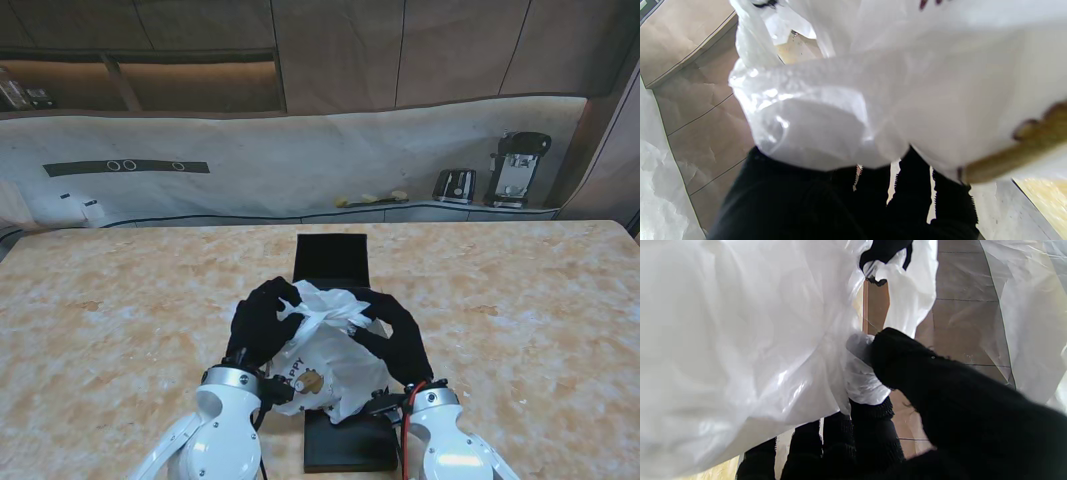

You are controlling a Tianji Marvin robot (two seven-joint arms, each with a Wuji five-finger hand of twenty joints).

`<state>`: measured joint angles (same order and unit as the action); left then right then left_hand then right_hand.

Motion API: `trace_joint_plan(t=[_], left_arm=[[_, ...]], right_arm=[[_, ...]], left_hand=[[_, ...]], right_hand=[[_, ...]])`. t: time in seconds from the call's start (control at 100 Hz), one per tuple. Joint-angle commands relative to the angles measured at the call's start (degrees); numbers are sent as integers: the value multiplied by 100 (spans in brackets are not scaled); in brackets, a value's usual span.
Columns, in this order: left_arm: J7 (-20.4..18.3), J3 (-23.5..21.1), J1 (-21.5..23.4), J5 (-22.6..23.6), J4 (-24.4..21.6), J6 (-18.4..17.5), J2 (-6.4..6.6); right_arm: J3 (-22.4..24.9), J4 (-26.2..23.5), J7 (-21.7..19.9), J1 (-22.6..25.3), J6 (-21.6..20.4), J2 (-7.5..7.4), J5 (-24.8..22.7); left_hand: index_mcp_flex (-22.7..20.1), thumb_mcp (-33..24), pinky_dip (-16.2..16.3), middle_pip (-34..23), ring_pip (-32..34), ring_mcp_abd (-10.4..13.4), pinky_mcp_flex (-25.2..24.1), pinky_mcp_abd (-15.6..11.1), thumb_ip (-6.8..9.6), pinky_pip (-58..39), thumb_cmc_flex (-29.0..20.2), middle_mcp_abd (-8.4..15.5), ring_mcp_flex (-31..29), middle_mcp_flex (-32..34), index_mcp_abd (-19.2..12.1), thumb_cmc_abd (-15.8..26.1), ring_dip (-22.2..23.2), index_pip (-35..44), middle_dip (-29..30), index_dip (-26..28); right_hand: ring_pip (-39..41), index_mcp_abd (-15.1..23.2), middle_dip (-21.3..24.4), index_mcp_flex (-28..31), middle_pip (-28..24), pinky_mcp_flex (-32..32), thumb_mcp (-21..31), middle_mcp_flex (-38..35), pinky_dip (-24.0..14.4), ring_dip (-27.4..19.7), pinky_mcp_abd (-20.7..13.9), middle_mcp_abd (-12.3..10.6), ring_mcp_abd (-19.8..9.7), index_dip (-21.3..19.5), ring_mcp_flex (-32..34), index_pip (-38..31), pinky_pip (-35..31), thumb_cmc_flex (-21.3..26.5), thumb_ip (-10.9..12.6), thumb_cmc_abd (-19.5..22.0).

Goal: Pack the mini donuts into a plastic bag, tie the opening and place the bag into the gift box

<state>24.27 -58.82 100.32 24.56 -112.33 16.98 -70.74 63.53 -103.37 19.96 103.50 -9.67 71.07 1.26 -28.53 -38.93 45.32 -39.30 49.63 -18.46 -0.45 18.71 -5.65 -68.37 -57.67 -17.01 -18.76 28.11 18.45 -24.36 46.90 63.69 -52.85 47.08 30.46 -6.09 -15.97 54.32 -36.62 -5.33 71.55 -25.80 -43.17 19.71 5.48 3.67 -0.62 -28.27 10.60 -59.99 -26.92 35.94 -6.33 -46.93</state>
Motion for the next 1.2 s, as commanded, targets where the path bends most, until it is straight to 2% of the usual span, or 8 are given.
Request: trace_joint_plan(t=[0.0,0.12,0.25,0.61,0.89,1.1,1.19], left_arm=[[-64,-66,53,40,-18,-24,25],[-61,-130,97,103,-8,-57,41],[-77,-179,153,132,-14,-87,57],[-224,-295,302,109,-71,-164,108],[-463,-433,405,143,-88,-217,181],[-686,-548,470,201,-133,-219,246],[-797,-603,497,201,-144,-204,273]], right_arm=[[34,-59,-67,102,18,-10,39],[95,-96,-8,150,83,5,60],[137,-142,129,177,223,41,79],[287,-189,156,195,531,50,70],[416,-104,249,158,722,39,-363],[498,-58,334,124,777,25,-741],[534,-18,348,109,774,6,-960]], left_hand=[[166,-201,143,-84,132,10,-46,-181,66,-82,-68,17,82,-77,-86,313,118,279,-78,154],[253,-120,146,-97,129,26,-67,-204,52,-72,-110,39,139,-153,-79,376,138,290,-114,222],[287,-49,150,-94,115,38,-100,-215,48,-61,-161,54,183,-189,-71,409,147,279,-126,242],[325,62,156,-59,79,15,-115,-215,62,-45,-283,58,228,-218,-33,454,154,271,-152,298],[314,65,158,-29,53,-20,-125,-198,78,-33,-332,57,243,-208,-10,463,153,258,-170,326],[333,76,153,35,19,-65,-161,-171,89,8,-400,5,260,-202,50,496,153,234,-199,392],[353,135,169,131,-8,-108,-174,-151,106,38,-499,-26,272,-173,134,537,188,197,-304,603]], right_hand=[[23,-26,-314,167,37,16,165,-68,0,61,-280,-75,-264,-193,87,-220,-75,49,121,-119],[25,-99,-312,132,41,20,126,-101,8,68,-286,-79,-265,-277,123,-205,-69,78,95,-50],[150,-272,-361,43,-56,-13,39,-138,3,166,-309,-54,-261,-543,139,-221,-64,157,59,64],[701,-734,-683,-224,-604,-133,-170,-139,-110,634,-426,5,-308,-1480,-4,-273,159,337,-41,463],[923,-804,-1077,-417,-947,-127,-464,-103,-286,817,-426,11,-310,-1736,-57,-263,347,439,-131,784],[1124,-878,-1370,-497,-1231,-118,-509,-172,-356,949,-398,48,-276,-1830,-29,-307,390,468,-133,849],[1226,-893,-1502,-525,-1356,-120,-525,-208,-389,1014,-388,54,-260,-1849,-3,-333,394,478,-136,874]])
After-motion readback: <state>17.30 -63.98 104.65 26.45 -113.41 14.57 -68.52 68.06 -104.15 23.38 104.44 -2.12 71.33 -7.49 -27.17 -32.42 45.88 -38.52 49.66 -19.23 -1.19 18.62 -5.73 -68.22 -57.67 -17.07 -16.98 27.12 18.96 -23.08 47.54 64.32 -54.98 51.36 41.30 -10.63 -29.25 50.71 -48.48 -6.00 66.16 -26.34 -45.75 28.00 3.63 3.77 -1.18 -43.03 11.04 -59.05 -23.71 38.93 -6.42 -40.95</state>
